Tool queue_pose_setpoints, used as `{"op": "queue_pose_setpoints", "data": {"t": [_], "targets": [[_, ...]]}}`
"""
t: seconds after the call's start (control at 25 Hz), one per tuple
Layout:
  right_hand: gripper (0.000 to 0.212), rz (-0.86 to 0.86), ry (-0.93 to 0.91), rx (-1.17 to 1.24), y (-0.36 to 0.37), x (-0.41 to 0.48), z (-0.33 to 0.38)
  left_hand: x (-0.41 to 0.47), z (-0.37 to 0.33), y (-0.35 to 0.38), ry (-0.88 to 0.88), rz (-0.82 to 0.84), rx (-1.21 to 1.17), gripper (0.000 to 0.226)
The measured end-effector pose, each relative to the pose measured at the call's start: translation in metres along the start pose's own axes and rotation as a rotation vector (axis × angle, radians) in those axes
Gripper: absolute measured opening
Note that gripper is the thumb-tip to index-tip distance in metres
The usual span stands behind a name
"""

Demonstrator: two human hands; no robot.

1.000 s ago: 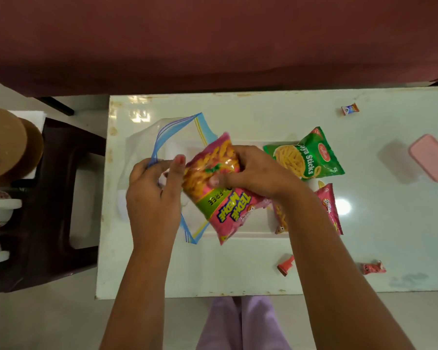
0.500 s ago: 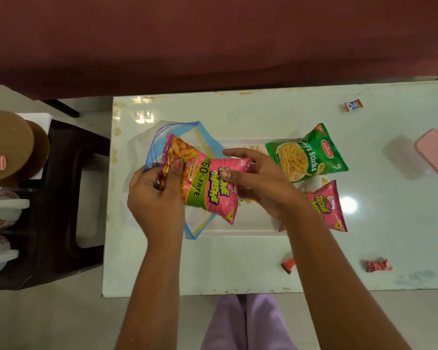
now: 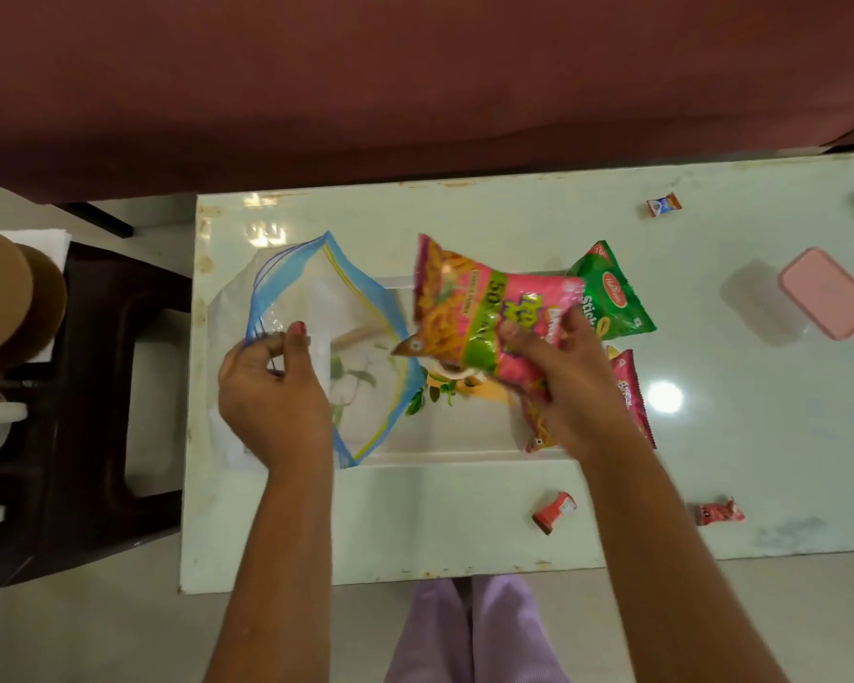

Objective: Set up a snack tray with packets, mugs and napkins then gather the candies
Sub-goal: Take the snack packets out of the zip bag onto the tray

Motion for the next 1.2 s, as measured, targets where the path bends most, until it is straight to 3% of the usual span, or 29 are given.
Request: {"op": "queue_pose_setpoints", "data": {"t": [0.12,0.2,0.44,0.6,0.8,0.96,1.04,1.2], "targets": [[0.038,-0.053,-0.042,-0.208,-0.054,0.025,0.016,-0.002,-0.008,0.001,0.124,0.100,0.092,0.012],[0.042,-0.017,0.017,-0.358,-0.070,0.045,0.009,-0.010,-0.011,0.007,0.189,0.135,0.162,0.022],[0.045,0.100,0.034,-0.736,-0.053,0.099,-0.019,-0.020,-0.009,0.021,0.251,0.207,0.238,0.031],[0.067,0.060,-0.048,-0.890,-0.042,0.100,-0.024,-0.020,-0.008,0.025,0.254,0.223,0.236,0.032],[0.067,-0.068,-0.166,-0.930,-0.041,0.078,-0.031,-0.024,-0.006,0.032,0.250,0.256,0.238,0.030],[0.083,-0.138,-0.230,-1.364,-0.045,0.065,-0.032,-0.028,-0.003,0.035,0.243,0.265,0.255,0.029],[0.087,-0.051,-0.345,-1.550,-0.040,0.060,-0.029,-0.028,-0.002,0.036,0.244,0.270,0.261,0.029],[0.084,0.482,-0.516,-1.830,-0.029,0.062,-0.046,-0.030,-0.001,0.038,0.242,0.268,0.252,0.029]]}}
Point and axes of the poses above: each hand's wrist, its own x-axis towards the middle knuckle, its own y-axis out of the palm, z = x × y, the point moved 2 cm from there along x, towards the middle knuckle, and after that the axes turned 14 degrees about -y, right-handed, at the moved point
